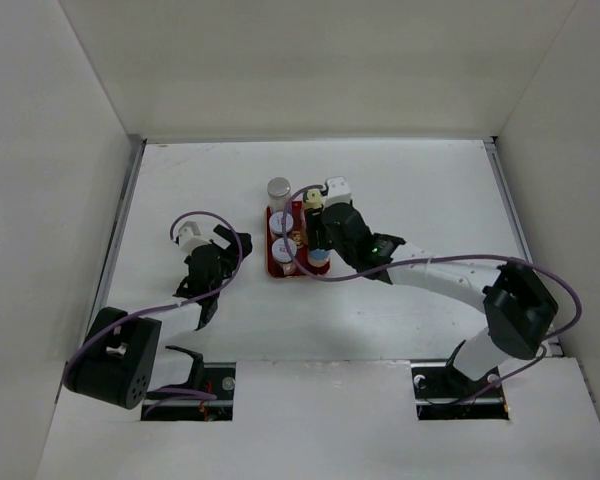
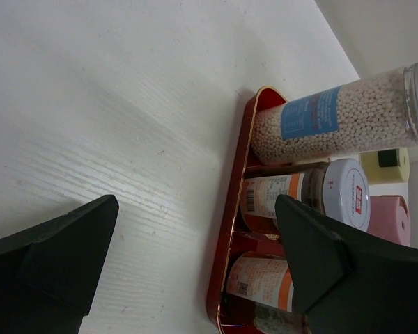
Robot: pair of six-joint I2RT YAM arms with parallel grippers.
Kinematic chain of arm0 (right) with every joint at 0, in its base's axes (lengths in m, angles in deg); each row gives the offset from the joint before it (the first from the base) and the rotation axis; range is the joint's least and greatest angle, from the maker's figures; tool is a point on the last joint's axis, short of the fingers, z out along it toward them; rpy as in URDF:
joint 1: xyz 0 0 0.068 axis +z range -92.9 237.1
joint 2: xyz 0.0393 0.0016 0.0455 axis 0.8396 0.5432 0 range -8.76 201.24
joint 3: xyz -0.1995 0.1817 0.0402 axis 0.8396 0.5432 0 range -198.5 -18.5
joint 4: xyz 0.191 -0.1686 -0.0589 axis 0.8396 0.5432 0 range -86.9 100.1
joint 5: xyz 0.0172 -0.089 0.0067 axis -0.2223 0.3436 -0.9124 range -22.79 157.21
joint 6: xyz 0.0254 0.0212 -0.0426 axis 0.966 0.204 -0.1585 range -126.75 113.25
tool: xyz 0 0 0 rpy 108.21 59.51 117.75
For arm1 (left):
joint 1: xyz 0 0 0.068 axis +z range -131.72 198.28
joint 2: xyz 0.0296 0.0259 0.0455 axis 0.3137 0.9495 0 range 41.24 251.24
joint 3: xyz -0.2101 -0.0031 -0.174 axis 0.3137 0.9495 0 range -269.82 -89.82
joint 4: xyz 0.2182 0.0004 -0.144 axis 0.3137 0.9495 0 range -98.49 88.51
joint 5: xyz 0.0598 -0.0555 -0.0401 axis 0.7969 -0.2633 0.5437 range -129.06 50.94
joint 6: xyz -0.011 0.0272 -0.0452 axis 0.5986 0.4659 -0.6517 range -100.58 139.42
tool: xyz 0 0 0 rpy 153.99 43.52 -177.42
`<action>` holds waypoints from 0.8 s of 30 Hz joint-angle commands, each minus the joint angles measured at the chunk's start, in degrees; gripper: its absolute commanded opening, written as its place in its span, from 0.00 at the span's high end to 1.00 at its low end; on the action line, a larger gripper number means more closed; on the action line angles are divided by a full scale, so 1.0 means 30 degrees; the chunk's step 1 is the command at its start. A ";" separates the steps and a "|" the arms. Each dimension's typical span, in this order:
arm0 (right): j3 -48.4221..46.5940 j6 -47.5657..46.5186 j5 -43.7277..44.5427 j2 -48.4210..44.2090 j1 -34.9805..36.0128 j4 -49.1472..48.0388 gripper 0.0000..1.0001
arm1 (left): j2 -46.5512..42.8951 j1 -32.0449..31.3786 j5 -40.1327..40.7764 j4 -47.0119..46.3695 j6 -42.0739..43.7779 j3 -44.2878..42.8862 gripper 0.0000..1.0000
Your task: Organize the condiment bottles
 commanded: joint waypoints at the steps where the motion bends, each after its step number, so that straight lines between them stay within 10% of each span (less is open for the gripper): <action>1: -0.1398 0.0211 0.0121 0.0835 0.0544 -0.1842 0.49 | -0.0434 0.0136 0.0146 -0.0744 0.0027 -0.0341 0.00; 5: -0.1311 0.0006 0.0822 0.1717 0.1130 -0.2399 0.44 | -0.0582 0.0136 0.0320 -0.0715 0.0027 -0.0341 0.00; 12: -0.0289 -0.0200 0.2111 0.0258 0.1424 -0.2487 0.00 | -0.0377 0.0136 0.0496 -0.0686 0.0056 -0.0458 0.00; 24: 0.9316 0.2930 0.5424 -0.8151 -0.0624 -0.7496 0.00 | -0.0257 0.0399 0.0935 0.0918 0.0291 -0.1159 0.00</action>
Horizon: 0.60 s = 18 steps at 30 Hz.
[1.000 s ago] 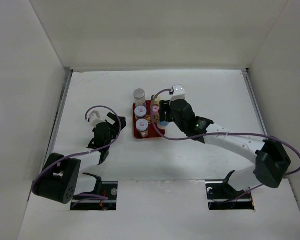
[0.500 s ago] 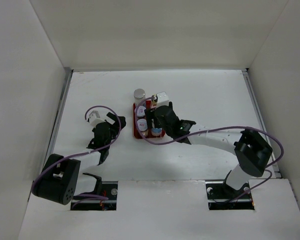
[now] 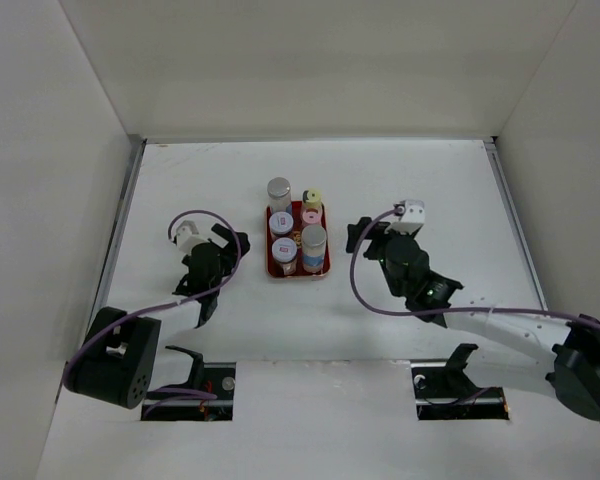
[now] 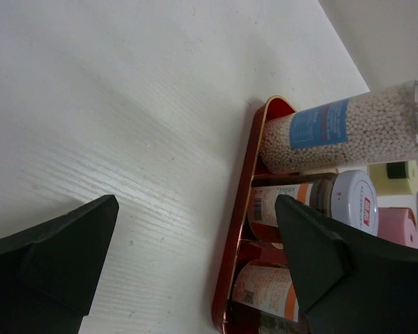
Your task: Organize the condiment bottles
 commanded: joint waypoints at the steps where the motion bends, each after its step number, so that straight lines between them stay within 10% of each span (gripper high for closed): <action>1: 0.2253 0.2386 0.1235 -0.0810 -0.1048 -0.2112 0.00 | -0.0353 0.0276 0.0564 0.1547 0.0298 -0.1321 0.00; 18: 0.4136 0.4415 -0.1723 -0.0521 -0.4246 -0.2700 0.00 | -0.1377 0.0101 0.1884 0.7213 0.0855 -0.3814 0.00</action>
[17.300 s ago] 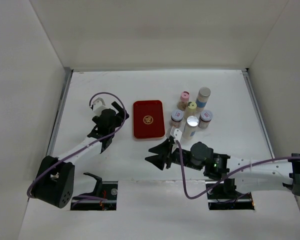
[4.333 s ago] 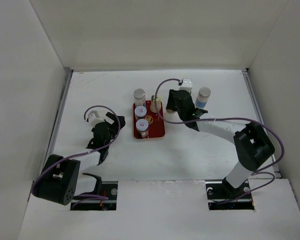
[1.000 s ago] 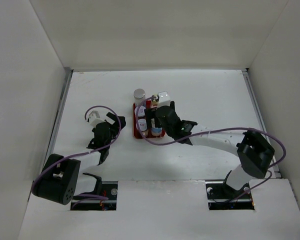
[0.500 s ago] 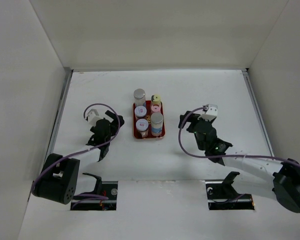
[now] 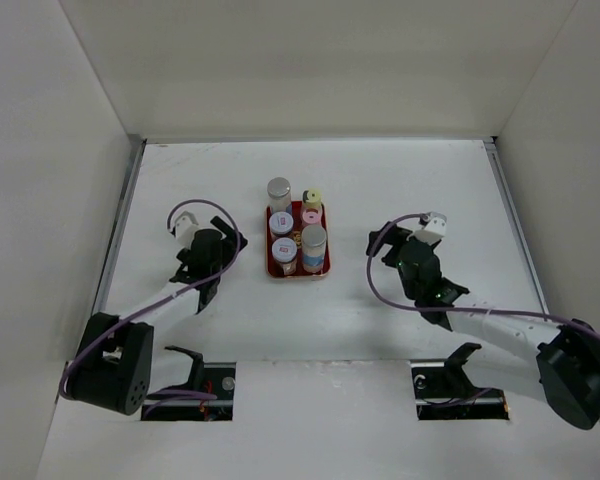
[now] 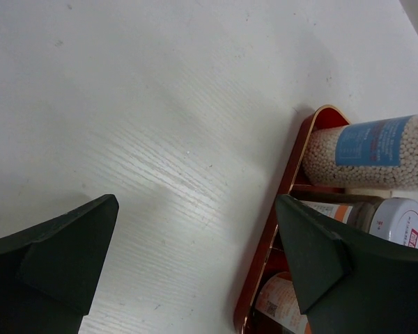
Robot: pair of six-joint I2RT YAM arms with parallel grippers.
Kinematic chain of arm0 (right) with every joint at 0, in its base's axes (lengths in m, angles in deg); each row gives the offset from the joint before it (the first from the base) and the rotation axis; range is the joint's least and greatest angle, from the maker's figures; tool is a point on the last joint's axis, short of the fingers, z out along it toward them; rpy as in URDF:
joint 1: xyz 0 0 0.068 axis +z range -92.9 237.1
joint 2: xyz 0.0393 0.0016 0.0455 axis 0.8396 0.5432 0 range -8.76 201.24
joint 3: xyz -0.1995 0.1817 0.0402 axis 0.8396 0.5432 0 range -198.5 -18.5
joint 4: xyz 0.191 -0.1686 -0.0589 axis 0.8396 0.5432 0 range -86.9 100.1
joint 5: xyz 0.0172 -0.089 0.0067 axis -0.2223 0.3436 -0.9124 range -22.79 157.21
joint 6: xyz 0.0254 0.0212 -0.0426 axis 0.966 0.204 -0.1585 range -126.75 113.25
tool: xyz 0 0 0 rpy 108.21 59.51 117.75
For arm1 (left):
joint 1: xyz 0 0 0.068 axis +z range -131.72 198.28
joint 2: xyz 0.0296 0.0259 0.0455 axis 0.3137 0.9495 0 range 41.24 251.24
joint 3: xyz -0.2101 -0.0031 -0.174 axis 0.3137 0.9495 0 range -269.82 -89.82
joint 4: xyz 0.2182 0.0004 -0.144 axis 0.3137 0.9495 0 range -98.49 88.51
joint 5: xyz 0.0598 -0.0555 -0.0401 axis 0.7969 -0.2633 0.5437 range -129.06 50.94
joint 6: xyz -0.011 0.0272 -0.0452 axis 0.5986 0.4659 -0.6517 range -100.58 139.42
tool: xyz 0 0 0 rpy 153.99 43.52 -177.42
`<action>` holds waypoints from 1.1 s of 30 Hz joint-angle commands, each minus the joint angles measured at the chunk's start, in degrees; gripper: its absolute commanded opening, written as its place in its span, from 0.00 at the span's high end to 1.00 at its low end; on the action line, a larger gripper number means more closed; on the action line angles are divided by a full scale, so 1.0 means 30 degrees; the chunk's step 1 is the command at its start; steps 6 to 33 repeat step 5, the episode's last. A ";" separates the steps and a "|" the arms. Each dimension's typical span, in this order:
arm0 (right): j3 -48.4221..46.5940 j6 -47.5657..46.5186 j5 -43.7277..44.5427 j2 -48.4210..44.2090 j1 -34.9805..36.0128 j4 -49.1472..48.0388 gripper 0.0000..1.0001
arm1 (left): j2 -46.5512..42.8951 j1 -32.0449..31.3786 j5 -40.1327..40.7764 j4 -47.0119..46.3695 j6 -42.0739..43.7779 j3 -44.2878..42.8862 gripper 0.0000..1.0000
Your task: Organize the condiment bottles
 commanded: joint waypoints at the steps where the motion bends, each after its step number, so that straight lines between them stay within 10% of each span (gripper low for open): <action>1: -0.0447 0.0225 -0.0543 0.0493 0.0031 -0.1155 0.00 | -0.1080 -0.0060 0.0426 -0.0067 0.0309 -0.0528 0.00; 33: -0.0507 0.0137 -0.0779 0.0669 0.0090 -0.1155 0.00 | -0.1227 -0.0060 0.0602 0.0196 0.0600 -0.0820 0.00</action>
